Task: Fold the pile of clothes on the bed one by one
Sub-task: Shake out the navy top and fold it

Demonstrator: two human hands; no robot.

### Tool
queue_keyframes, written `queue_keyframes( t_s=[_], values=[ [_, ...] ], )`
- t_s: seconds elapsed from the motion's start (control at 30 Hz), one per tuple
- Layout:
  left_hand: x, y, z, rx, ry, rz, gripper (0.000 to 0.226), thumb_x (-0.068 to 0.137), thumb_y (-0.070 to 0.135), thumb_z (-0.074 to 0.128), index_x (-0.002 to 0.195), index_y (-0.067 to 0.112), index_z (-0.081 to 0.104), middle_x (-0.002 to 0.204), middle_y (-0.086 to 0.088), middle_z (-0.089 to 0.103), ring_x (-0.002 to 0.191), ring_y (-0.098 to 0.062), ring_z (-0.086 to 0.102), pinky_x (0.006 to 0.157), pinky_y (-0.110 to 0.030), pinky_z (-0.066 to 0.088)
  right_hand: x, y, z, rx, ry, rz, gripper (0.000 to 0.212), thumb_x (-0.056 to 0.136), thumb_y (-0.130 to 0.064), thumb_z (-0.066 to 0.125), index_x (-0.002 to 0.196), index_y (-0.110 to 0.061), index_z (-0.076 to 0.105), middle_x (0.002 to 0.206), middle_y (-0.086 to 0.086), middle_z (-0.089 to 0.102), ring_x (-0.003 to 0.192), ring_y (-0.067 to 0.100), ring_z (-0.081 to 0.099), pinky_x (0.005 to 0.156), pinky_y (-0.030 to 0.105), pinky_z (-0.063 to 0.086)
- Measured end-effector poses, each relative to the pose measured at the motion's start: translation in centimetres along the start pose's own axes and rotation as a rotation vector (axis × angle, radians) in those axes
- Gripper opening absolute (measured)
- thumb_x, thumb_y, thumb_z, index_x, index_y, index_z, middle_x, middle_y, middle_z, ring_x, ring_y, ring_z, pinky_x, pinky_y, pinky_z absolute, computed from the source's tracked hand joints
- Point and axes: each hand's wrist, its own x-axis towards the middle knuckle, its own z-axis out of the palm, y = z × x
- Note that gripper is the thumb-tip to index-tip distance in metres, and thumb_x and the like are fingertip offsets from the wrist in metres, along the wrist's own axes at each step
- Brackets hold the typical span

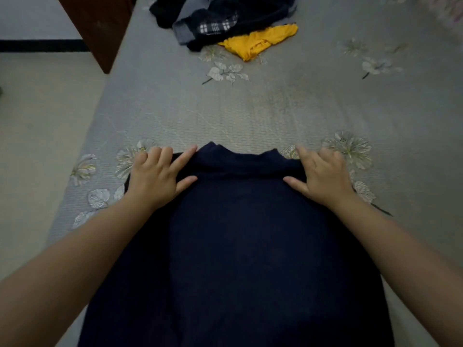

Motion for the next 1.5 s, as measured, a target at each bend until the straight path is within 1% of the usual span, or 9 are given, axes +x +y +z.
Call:
queue_keyframes(
  t_s=[0.07, 0.13, 0.23, 0.3, 0.47, 0.6, 0.77, 1.2, 1.5],
  values=[
    [2.2, -1.1, 2.3, 0.013, 0.009, 0.006, 0.067, 0.094, 0.052, 0.014, 0.119, 0.013, 0.060, 0.071, -0.017, 0.056, 0.055, -0.027, 0.053, 0.054, -0.031, 0.043, 2.5, 0.8, 2.3, 0.026, 0.021, -0.012, 0.072, 0.077, -0.055, 0.038, 0.107, 0.006, 0.062, 0.066, 0.013, 0.063, 0.058, 0.028, 0.057, 0.054, 0.031, 0.043],
    [4.1, -1.6, 4.9, -0.014, -0.023, -0.027, 0.062, 0.089, 0.053, 0.029, 0.127, 0.012, 0.054, 0.086, -0.024, 0.058, 0.071, -0.034, 0.057, 0.064, -0.038, 0.045, 4.8, 0.9, 4.9, 0.096, -0.115, 0.042, 0.074, 0.082, -0.056, 0.041, 0.127, 0.003, 0.048, 0.095, 0.020, 0.063, 0.087, 0.035, 0.058, 0.072, 0.039, 0.039],
    [4.9, 0.6, 8.7, -0.175, -0.303, -0.221, 0.063, 0.091, 0.047, 0.041, 0.145, 0.021, 0.022, 0.141, -0.026, 0.031, 0.131, -0.039, 0.026, 0.103, -0.047, 0.018, 4.8, -0.4, 8.9, 0.161, -0.457, 0.207, 0.073, 0.089, -0.053, 0.041, 0.146, -0.016, 0.014, 0.147, 0.011, 0.030, 0.137, 0.031, 0.018, 0.104, 0.045, 0.015],
    [3.6, 3.9, 10.3, -0.275, -0.342, -0.262, 0.061, 0.093, 0.039, 0.040, 0.146, 0.018, 0.018, 0.151, -0.021, 0.016, 0.140, -0.036, 0.007, 0.109, -0.046, 0.004, 1.9, -1.2, 10.2, 0.182, -0.496, 0.291, 0.068, 0.091, -0.047, 0.041, 0.146, -0.017, 0.014, 0.150, 0.008, 0.024, 0.140, 0.028, 0.010, 0.109, 0.048, 0.011],
    [-0.3, 12.3, 11.6, -0.551, -0.454, -0.271, 0.061, 0.094, 0.045, 0.030, 0.145, 0.014, 0.019, 0.153, -0.016, 0.010, 0.142, -0.031, -0.001, 0.112, -0.042, 0.001, -9.0, -1.8, 8.9, 0.373, -0.337, 0.848, 0.068, 0.088, -0.034, 0.053, 0.142, -0.004, 0.024, 0.138, 0.020, 0.041, 0.127, 0.036, 0.034, 0.104, 0.049, 0.026],
    [-1.8, 15.2, 12.8, -0.528, -0.514, -0.280, 0.067, 0.089, 0.056, 0.023, 0.146, 0.024, 0.010, 0.154, -0.015, -0.001, 0.141, -0.030, -0.007, 0.111, -0.043, -0.007, -15.8, -3.8, 7.3, 0.303, -0.441, 1.185, 0.077, 0.086, -0.039, 0.055, 0.141, 0.001, 0.021, 0.134, 0.025, 0.042, 0.121, 0.039, 0.039, 0.100, 0.044, 0.033],
    [-2.1, 15.5, 13.3, -0.502, -0.469, -0.279, 0.076, 0.082, 0.063, 0.015, 0.145, 0.022, 0.017, 0.153, -0.018, 0.006, 0.141, -0.033, 0.000, 0.108, -0.044, -0.005, -17.2, -3.9, 7.7, 0.356, -0.499, 1.185, 0.064, 0.090, -0.036, 0.051, 0.140, -0.004, 0.027, 0.121, 0.025, 0.056, 0.107, 0.040, 0.055, 0.085, 0.041, 0.043],
    [1.1, 22.3, 10.6, -0.571, -0.473, -0.186, 0.069, 0.086, 0.058, 0.017, 0.146, 0.025, 0.011, 0.155, -0.009, 0.004, 0.142, -0.024, -0.004, 0.112, -0.044, -0.002, -13.7, 15.4, 8.5, 0.046, -0.609, 0.823, 0.056, 0.089, -0.036, 0.053, 0.133, -0.006, 0.036, 0.108, 0.032, 0.058, 0.097, 0.047, 0.055, 0.076, 0.047, 0.043],
    [1.6, 25.5, 10.8, -0.436, -0.568, -0.226, 0.071, 0.083, 0.062, 0.010, 0.146, 0.029, 0.005, 0.155, -0.006, -0.002, 0.142, -0.022, -0.007, 0.109, -0.043, -0.011, -18.1, 14.4, 10.3, 0.431, -0.453, 0.921, 0.067, 0.089, -0.036, 0.053, 0.139, 0.002, 0.027, 0.132, 0.026, 0.045, 0.121, 0.039, 0.043, 0.100, 0.043, 0.033]
  ],
)
